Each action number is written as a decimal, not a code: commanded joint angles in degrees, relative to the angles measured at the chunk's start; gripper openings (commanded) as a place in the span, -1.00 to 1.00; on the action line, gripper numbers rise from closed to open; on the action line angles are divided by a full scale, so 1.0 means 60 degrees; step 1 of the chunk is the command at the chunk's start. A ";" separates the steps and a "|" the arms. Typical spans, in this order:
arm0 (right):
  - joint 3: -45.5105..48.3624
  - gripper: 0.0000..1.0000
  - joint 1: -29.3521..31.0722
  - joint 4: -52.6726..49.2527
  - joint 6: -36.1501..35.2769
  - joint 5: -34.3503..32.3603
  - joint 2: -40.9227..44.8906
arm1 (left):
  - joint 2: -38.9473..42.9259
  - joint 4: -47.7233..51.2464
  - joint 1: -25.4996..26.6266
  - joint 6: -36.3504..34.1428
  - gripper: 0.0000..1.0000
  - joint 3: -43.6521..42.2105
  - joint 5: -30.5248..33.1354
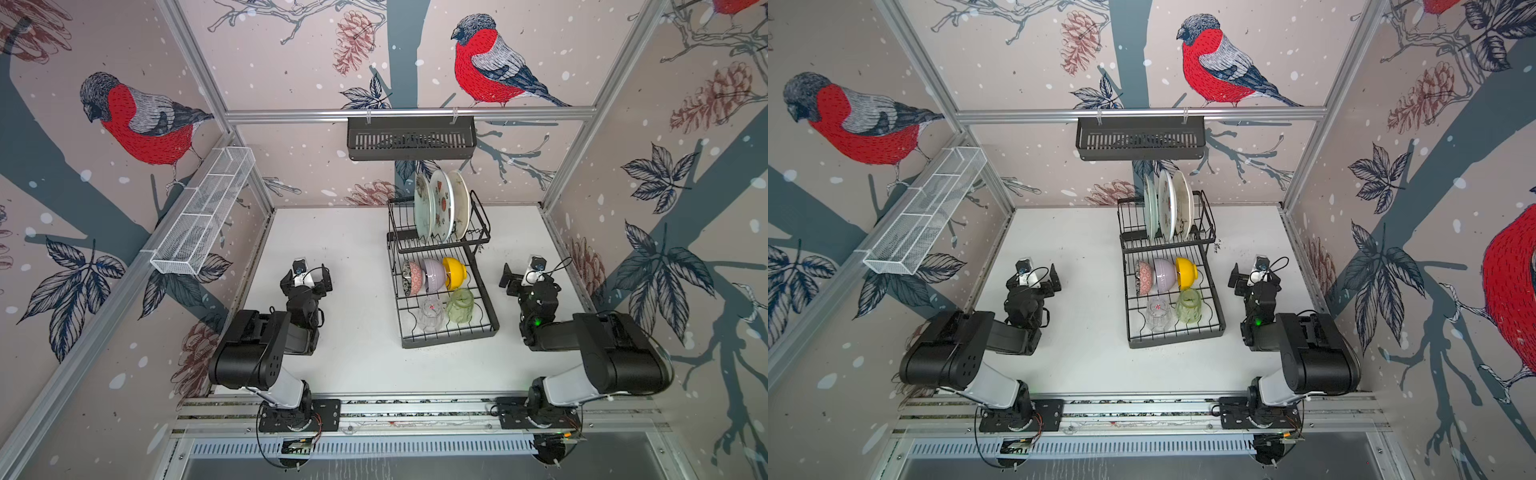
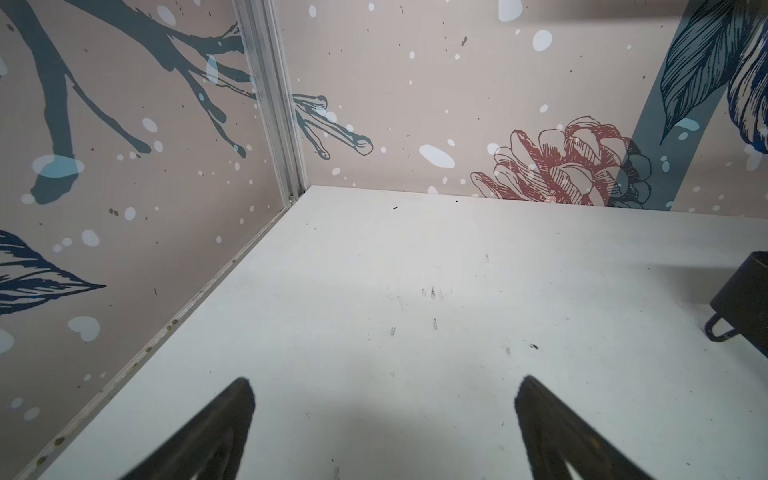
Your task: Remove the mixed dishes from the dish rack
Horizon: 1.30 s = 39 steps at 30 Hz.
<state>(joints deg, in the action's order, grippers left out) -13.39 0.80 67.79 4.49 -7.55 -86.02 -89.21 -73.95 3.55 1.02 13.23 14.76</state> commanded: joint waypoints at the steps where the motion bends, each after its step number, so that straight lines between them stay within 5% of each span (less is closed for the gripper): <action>1: -0.0010 0.99 0.0006 0.0113 -0.0045 0.0041 0.0010 | 0.0001 -0.0112 0.0009 -0.0147 0.96 0.0035 -0.0141; 25: 0.0004 0.99 -0.0110 0.0109 0.0189 -0.0063 0.0066 | 0.0201 0.0048 -0.0021 -0.0435 0.96 0.0045 -0.0832; 29: 0.0315 0.99 -0.0337 0.0306 0.0581 -0.0355 0.0538 | 0.0867 0.0604 0.0038 -0.0214 0.96 0.0062 -0.0077; 35: -0.0023 0.99 -0.0454 -0.1787 0.1213 -0.1465 0.2284 | 0.2474 0.2337 0.0850 -0.0314 0.96 0.0477 0.1798; 39: -0.0593 0.99 -0.0533 -0.3968 0.2668 -0.1980 0.3506 | 0.3566 0.4238 0.1045 0.0491 0.96 0.1082 0.1631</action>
<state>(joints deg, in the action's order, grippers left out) -15.18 -2.33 54.30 13.17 -15.38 -67.83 -70.54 -58.00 9.26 0.73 17.56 22.74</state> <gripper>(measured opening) 0.995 0.981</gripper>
